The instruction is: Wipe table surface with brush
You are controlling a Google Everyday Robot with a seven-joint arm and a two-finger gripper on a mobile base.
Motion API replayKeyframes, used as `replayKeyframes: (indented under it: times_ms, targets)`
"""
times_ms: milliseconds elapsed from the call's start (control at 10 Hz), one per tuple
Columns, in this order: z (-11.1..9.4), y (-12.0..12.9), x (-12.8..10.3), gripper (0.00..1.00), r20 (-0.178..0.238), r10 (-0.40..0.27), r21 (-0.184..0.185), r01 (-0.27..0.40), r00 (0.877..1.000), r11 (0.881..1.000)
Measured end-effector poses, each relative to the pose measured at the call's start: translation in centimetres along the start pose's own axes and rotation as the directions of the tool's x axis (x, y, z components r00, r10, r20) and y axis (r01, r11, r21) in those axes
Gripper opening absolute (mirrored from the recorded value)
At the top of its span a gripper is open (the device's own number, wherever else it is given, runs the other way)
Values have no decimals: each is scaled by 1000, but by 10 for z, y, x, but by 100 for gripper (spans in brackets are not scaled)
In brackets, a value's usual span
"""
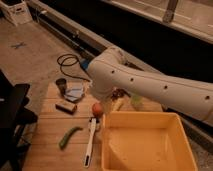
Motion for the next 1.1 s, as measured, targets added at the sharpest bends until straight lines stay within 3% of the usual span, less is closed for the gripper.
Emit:
replayKeyframes:
  times_ms: [200, 400, 800, 1100]
  targets:
    - [12, -8, -26, 80, 39, -83, -16, 83, 996, 996]
    - [27, 0, -44, 80, 88, -129, -50, 134, 988, 990]
    - [27, 0, -44, 80, 88, -130, -51, 134, 988, 990]
    - [40, -1, -50, 80, 68, -183, -104, 189, 981, 976]
